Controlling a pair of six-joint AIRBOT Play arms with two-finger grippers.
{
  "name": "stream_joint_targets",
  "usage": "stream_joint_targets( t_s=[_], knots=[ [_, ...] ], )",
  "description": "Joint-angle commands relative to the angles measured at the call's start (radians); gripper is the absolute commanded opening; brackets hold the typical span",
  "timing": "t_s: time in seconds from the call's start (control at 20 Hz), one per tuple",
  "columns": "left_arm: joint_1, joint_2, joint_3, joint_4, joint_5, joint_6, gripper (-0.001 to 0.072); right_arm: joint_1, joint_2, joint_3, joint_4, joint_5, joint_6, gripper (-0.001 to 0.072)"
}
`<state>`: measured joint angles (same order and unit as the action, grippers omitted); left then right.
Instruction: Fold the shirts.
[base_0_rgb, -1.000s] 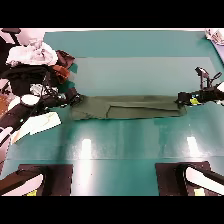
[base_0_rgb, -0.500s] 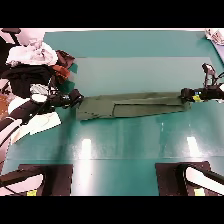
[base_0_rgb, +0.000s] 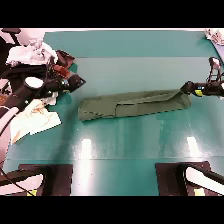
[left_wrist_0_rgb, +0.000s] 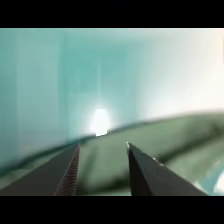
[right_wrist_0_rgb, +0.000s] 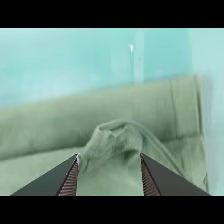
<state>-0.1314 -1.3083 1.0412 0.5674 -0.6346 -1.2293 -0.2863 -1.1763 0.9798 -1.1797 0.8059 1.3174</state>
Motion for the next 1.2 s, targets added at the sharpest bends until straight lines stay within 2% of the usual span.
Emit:
stream_joint_targets(
  t_s=[0.0,0.05,0.1,0.15,0.2,0.3,0.4,0.45,0.7,0.85,0.9,0.95,1.1,1.15],
  knots=[
    [0.0,0.054,0.128,0.123,-0.27,-0.046,0.0348,0.004,0.001,0.046,-0.001,0.023,-0.002,0.0446],
    [-0.01,0.064,0.132,0.131,-0.34,-0.046,0.0348,0.004,0.001,0.05,-0.002,0.042,-0.002,0.0446],
    [-0.033,0.068,0.132,0.164,-0.403,-0.049,0.0316,0.002,0.002,0.047,-0.003,0.059,-0.003,0.0446],
    [-0.069,0.067,0.131,0.213,-0.463,-0.048,0.0162,0.003,0.002,0.047,-0.013,0.075,-0.003,0.0447],
    [-0.114,0.066,0.127,0.268,-0.477,-0.049,0.0149,0.005,0.002,0.047,-0.029,0.09,-0.003,0.0446],
    [-0.216,0.065,0.127,0.38,-0.402,-0.05,0.0151,0.004,0.002,0.047,-0.03,0.1,-0.003,0.0446],
    [-0.283,0.06,0.127,0.441,-0.285,-0.098,0.0153,0.002,0.002,0.047,-0.043,0.111,-0.002,0.0446],
    [-0.293,0.051,0.127,0.443,-0.267,-0.123,0.0154,0.002,0.002,0.047,-0.061,0.124,-0.002,0.0446],
    [-0.293,-0.012,0.126,0.449,-0.43,-0.122,0.0154,0.002,0.002,0.047,-0.176,0.181,0.009,0.0446],
    [-0.293,-0.012,0.126,0.445,-0.466,-0.124,0.0153,0.002,0.002,0.047,-0.186,0.182,0.011,0.0457],
    [-0.299,-0.012,0.126,0.444,-0.45,-0.123,0.0153,-0.01,0.002,0.047,-0.185,0.178,0.011,0.0551],
    [-0.311,-0.012,0.127,0.443,-0.424,-0.124,0.0153,-0.034,-0.001,0.047,-0.184,0.178,0.027,0.0682],
    [-0.344,-0.015,0.145,0.46,-0.344,-0.128,0.0152,-0.167,-0.051,0.048,-0.156,0.236,0.013,0.0701],
    [-0.349,-0.018,0.158,0.473,-0.334,-0.142,0.0151,-0.225,-0.08,0.048,-0.075,0.285,-0.063,0.0705]
  ],
)
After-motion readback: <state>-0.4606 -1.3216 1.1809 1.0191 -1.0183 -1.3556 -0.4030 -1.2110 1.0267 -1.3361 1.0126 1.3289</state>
